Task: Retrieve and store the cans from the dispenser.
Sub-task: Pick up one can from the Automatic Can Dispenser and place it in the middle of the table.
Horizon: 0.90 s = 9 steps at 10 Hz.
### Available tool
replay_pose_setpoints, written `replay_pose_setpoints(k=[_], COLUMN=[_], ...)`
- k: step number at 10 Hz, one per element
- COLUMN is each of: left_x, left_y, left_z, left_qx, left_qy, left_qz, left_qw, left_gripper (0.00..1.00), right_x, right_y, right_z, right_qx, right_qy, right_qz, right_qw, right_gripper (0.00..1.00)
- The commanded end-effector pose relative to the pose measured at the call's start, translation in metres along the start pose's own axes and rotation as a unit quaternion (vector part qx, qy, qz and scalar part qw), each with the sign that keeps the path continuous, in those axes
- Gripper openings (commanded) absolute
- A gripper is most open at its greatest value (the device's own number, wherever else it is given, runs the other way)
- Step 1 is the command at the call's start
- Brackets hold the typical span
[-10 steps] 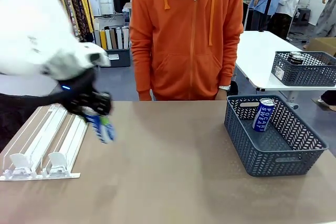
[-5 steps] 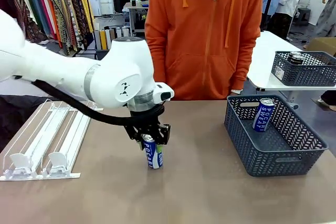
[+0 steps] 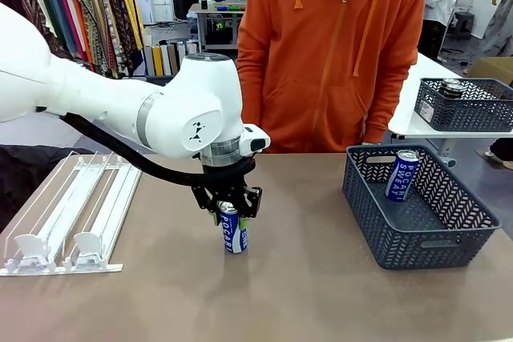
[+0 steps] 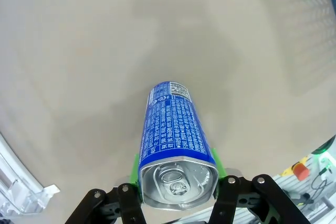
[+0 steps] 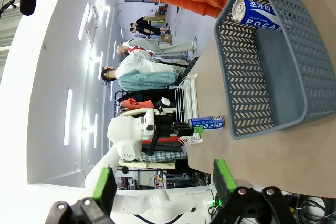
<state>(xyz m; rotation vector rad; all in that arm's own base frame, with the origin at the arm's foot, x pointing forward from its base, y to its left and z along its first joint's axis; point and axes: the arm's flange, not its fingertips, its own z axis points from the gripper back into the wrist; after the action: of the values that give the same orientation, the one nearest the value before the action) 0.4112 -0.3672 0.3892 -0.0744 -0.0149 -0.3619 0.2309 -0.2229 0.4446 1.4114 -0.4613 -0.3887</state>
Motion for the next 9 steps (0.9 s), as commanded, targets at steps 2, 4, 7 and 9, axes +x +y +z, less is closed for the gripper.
replay_pose_setpoints(k=[2,4,7,9], left_x=[0.001,-0.001,-0.029,-0.067], left_y=[-0.002,-0.002,0.014,0.064], left_z=[0.004,0.012,0.064,0.122], left_qx=[0.016,0.014,0.002,-0.012], left_qy=[-0.005,-0.022,-0.075,-0.064], left_qz=[-0.005,-0.003,-0.003,0.009], left_qw=[1.000,1.000,0.997,0.998], left_gripper=[0.63,1.00,1.00,1.00], right_x=[0.002,0.002,0.002,0.002], right_y=[0.006,0.006,0.006,0.006], right_z=[-0.001,-0.001,-0.001,-0.001], right_qx=[0.009,0.009,0.009,0.009], right_qy=[-0.004,-0.004,-0.004,-0.004], right_qz=[-0.005,-0.005,-0.005,-0.005], right_qw=[1.000,1.000,1.000,1.000], right_gripper=[1.00,1.00,1.00,1.00])
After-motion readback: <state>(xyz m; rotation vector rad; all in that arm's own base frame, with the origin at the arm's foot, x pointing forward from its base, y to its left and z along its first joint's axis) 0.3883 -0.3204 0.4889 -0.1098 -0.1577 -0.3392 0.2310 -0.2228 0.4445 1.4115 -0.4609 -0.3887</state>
